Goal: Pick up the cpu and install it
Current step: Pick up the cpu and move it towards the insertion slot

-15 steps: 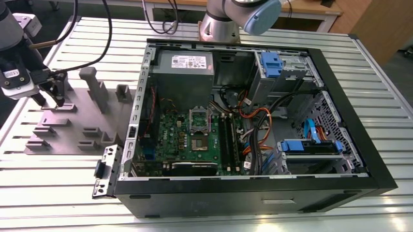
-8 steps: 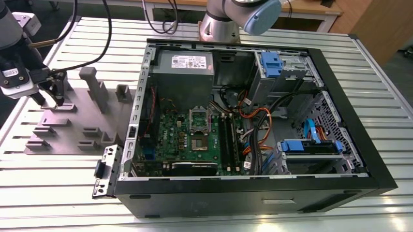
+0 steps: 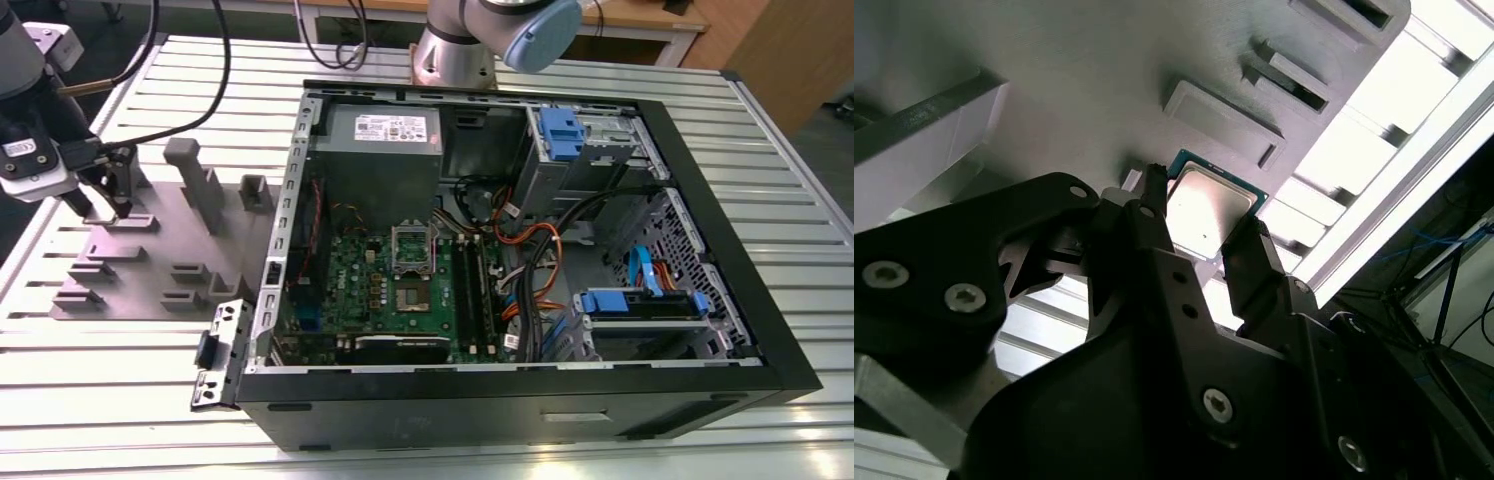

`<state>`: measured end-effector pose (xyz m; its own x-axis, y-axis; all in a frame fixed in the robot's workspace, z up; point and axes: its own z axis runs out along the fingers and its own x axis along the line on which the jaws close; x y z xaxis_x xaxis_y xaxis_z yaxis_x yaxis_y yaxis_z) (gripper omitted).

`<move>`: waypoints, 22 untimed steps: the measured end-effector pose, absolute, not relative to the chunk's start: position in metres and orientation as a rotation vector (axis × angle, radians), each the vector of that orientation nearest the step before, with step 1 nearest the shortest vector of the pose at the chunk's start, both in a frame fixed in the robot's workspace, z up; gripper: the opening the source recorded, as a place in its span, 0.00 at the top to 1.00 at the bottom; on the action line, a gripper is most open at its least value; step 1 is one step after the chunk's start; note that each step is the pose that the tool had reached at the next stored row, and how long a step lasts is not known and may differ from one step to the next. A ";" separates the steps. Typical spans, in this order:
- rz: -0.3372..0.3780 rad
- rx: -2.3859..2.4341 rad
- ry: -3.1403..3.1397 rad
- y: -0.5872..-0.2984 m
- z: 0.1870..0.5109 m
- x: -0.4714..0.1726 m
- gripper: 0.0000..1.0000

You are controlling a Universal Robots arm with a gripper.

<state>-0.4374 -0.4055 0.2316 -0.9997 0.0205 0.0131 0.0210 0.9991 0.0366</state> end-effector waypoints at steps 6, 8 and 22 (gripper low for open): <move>-0.058 -0.032 -3.128 -0.406 0.233 -0.437 0.53; -0.057 -0.032 -3.128 -0.406 0.234 -0.437 0.53; -0.058 -0.032 -3.128 -0.406 0.236 -0.437 0.53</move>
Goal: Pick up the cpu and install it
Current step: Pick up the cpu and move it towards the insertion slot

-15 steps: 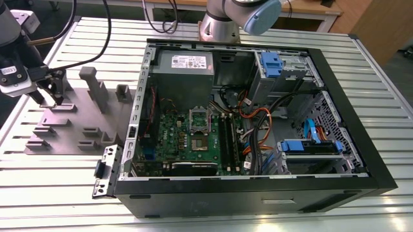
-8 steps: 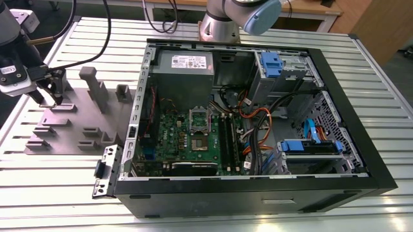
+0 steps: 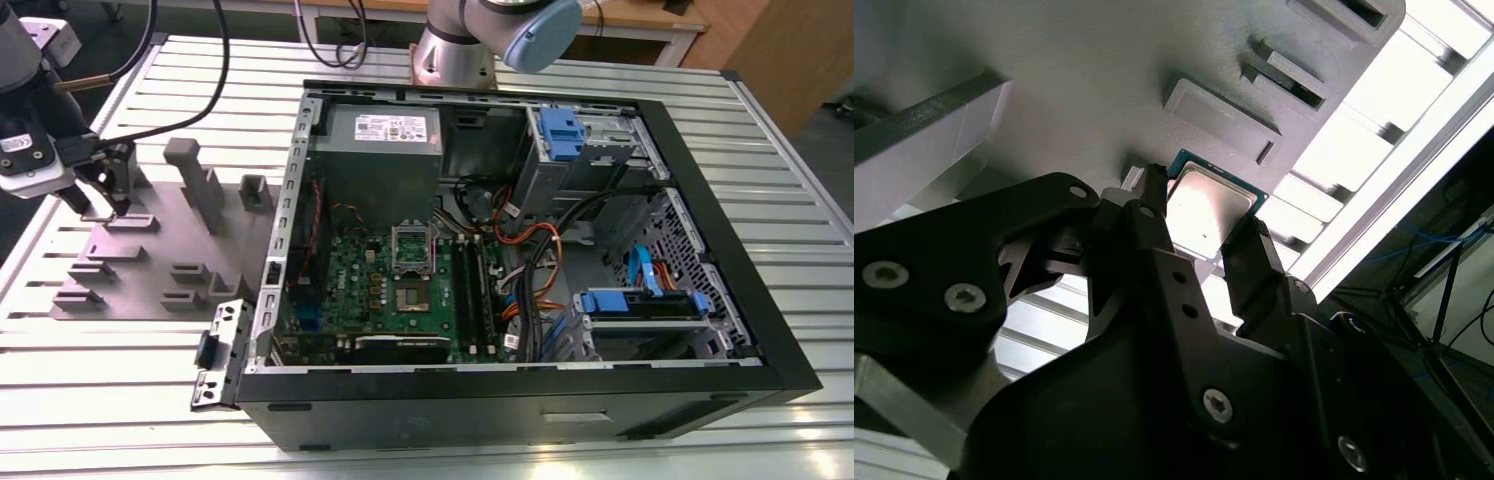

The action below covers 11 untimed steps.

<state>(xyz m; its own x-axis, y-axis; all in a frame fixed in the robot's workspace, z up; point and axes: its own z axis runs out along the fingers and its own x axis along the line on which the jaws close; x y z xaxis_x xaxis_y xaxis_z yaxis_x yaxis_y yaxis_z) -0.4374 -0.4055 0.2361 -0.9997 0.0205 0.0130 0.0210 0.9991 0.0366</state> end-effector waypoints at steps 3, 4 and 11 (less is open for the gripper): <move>-0.057 -0.032 -3.128 -0.406 0.237 -0.437 0.53; -0.057 -0.033 -3.128 -0.406 0.237 -0.437 0.53; -0.058 -0.033 -3.128 -0.406 0.244 -0.437 0.53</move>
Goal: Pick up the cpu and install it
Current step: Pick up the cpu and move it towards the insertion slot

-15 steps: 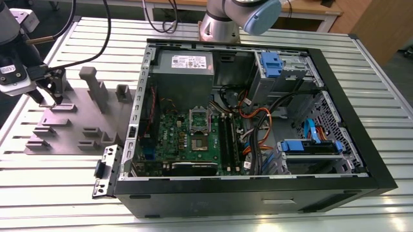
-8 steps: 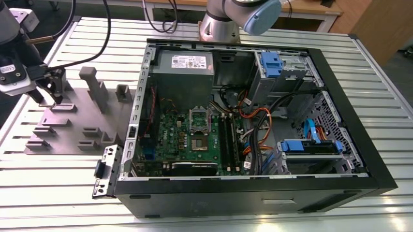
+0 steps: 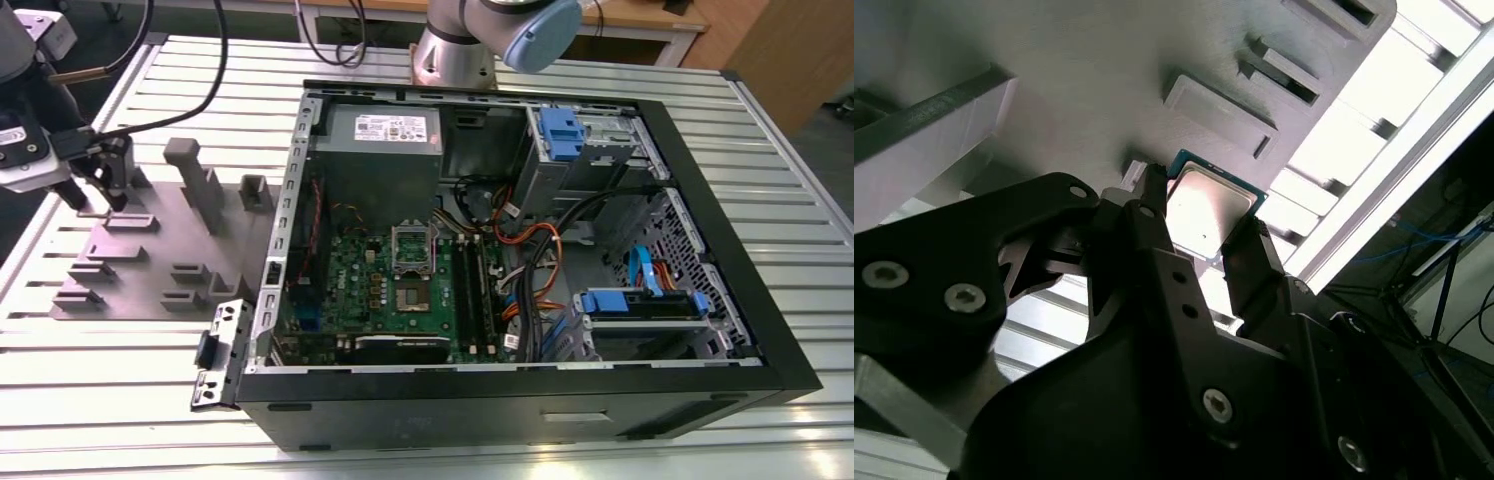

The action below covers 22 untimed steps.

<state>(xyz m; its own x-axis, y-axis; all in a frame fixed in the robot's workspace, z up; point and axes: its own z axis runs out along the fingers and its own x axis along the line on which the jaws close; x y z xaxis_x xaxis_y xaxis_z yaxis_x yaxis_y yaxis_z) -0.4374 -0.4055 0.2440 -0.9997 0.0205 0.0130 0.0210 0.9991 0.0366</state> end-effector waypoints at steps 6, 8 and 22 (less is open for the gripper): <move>-0.058 -0.032 -3.128 -0.406 0.246 -0.437 0.53; -0.058 -0.032 -3.128 -0.406 0.246 -0.437 0.53; -0.058 -0.032 -3.128 -0.406 0.246 -0.437 0.53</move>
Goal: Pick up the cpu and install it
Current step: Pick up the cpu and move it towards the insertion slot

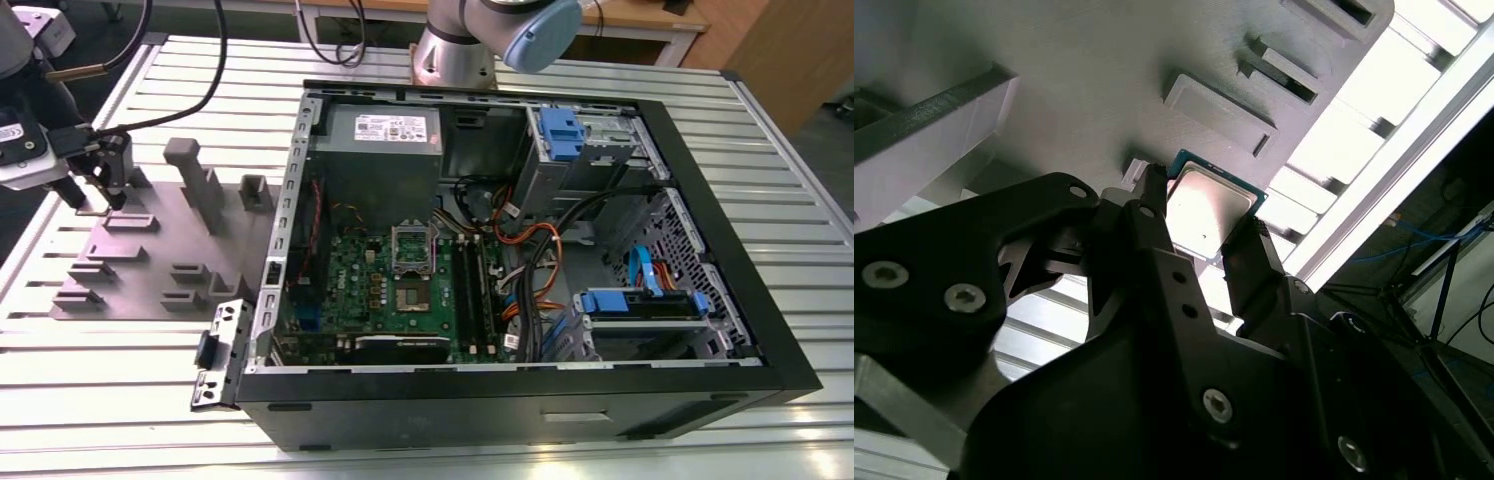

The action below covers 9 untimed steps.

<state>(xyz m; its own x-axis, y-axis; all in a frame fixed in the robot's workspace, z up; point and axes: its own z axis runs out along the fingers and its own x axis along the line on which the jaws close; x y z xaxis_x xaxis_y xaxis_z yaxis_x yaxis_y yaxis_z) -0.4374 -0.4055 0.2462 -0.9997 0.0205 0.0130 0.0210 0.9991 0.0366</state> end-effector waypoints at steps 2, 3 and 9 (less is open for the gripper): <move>-0.057 -0.032 -3.128 -0.406 0.246 -0.437 0.53; -0.058 -0.033 -3.128 -0.406 0.246 -0.437 0.53; -0.058 -0.032 -3.128 -0.406 0.247 -0.437 0.53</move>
<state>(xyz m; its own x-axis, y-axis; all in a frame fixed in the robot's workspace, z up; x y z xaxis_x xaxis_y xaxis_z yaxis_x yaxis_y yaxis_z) -0.4374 -0.4055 0.2469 -0.9997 0.0205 0.0130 0.0210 0.9991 0.0366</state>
